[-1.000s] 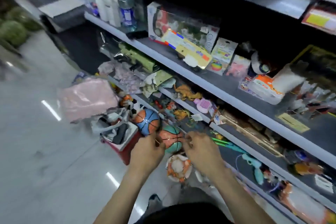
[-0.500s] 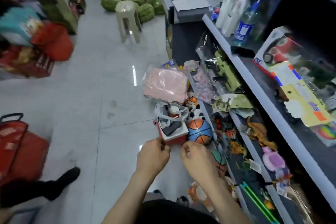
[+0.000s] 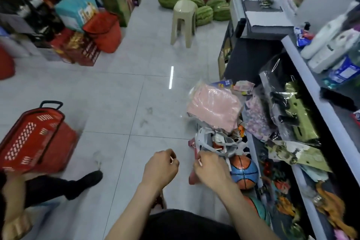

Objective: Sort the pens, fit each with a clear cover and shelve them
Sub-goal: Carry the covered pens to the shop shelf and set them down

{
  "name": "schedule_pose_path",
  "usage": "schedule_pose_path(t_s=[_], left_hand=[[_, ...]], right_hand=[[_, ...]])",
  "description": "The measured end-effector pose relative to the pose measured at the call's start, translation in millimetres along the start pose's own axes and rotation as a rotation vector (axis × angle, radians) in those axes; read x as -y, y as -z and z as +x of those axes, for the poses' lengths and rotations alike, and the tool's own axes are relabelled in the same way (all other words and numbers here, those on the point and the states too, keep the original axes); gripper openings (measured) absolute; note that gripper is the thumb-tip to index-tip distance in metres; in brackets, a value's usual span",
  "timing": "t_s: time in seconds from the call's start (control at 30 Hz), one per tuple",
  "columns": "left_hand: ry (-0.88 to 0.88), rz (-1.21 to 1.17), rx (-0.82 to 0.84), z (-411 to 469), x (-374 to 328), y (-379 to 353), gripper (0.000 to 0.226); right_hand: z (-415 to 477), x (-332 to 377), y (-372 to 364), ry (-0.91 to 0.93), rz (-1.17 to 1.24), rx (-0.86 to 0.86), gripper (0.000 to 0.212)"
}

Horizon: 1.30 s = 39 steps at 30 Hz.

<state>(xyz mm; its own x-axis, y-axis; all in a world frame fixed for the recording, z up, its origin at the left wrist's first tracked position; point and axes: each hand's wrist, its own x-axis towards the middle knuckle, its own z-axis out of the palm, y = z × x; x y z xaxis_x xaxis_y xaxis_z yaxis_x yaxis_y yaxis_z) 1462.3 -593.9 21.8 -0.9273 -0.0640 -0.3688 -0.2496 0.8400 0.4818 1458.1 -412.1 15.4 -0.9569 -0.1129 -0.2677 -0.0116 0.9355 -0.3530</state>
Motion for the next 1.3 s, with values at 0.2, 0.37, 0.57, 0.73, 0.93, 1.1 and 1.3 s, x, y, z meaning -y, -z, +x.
schedule_pose_path(t_s=[0.2, 0.37, 0.57, 0.73, 0.93, 1.1, 1.3], left_hand=[[0.059, 0.027, -0.018, 95, 57, 80, 0.026], [0.057, 0.044, -0.008, 165, 70, 119, 0.027], [0.029, 0.051, 0.060, 261, 63, 141, 0.030], [0.018, 0.092, 0.076, 373, 37, 170, 0.030], [0.000, 0.156, 0.068, 516, -23, 218, 0.032], [-0.026, 0.182, 0.108, 611, -69, 243, 0.031], [-0.053, 0.200, 0.141, 718, -101, 259, 0.029]], right_hand=[[115, 89, 2, 0.034, -0.037, 0.001, 0.027], [190, 132, 12, 0.019, -0.024, 0.030, 0.028], [284, 143, 19, 0.007, 0.002, 0.090, 0.026], [397, 134, 44, 0.011, 0.007, 0.132, 0.028], [543, 118, 113, 0.001, -0.013, 0.072, 0.031], [630, 103, 148, -0.054, -0.004, 0.080, 0.030], [732, 88, 170, -0.145, -0.002, 0.111, 0.029]])
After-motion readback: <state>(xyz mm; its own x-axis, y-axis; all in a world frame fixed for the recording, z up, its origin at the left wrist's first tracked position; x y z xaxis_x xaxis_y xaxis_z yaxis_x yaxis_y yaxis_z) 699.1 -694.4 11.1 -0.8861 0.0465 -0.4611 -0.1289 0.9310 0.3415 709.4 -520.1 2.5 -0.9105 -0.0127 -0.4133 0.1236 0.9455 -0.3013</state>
